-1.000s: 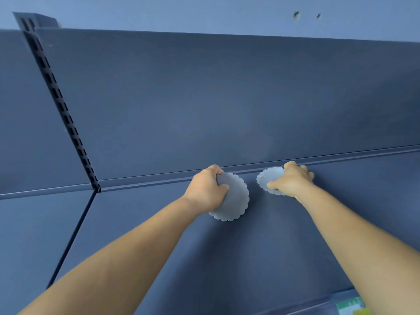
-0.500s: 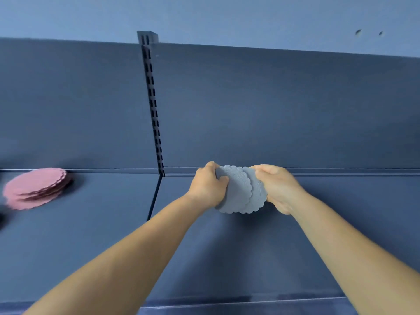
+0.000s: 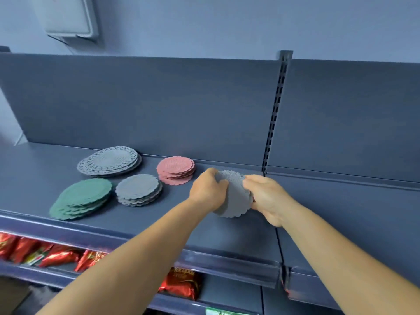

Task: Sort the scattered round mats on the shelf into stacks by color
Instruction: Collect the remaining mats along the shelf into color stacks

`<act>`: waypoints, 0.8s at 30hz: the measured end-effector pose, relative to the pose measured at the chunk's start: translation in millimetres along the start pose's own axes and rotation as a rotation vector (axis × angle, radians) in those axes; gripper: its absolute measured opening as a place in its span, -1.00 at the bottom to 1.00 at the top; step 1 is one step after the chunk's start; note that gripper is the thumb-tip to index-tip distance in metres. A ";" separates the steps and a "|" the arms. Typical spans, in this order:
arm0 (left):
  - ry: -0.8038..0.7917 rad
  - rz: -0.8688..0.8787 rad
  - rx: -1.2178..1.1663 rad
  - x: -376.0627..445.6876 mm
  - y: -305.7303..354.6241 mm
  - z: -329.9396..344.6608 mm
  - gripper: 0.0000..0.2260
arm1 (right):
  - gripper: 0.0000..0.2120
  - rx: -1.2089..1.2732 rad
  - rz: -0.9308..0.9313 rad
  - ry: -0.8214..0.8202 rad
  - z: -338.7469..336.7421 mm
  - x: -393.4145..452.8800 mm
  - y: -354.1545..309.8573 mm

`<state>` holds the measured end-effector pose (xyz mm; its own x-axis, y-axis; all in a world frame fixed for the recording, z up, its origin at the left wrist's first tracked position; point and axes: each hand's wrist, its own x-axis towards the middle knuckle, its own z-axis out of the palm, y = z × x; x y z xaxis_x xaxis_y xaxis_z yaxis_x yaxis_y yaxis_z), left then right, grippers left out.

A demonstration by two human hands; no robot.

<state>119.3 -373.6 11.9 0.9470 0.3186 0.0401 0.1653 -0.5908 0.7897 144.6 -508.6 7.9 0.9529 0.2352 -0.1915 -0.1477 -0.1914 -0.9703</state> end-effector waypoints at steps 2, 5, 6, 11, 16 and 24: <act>0.008 -0.017 -0.021 -3.0 -18.3 -23.3 -0.75 | -0.77 -0.121 -0.004 -0.026 29.3 -2.1 0.0; 0.018 -0.047 -0.003 -6.7 -44.3 -56.4 -0.71 | -0.76 -0.154 -0.021 -0.045 69.3 -4.9 -1.9; 0.018 -0.045 0.009 -7.8 -52.7 -67.0 -0.71 | -0.76 -0.148 -0.035 -0.038 81.8 -5.7 -3.5; 0.077 -0.026 0.084 -9.5 -87.5 -119.1 -0.65 | -0.73 -0.113 -0.081 0.054 137.5 2.8 -13.2; 0.156 -0.022 0.188 6.4 -107.1 -150.9 -0.60 | -0.68 -0.092 -0.121 0.006 177.3 19.8 -22.2; 0.055 -0.039 0.483 45.5 -122.7 -164.9 -0.69 | -0.67 -0.229 -0.124 -0.034 199.4 59.3 -20.5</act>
<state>96.7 -164.4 17.8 0.9237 0.3786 0.0584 0.3218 -0.8498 0.4175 151.3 -300.7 -13.0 0.9499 0.3016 -0.0818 0.0370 -0.3686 -0.9289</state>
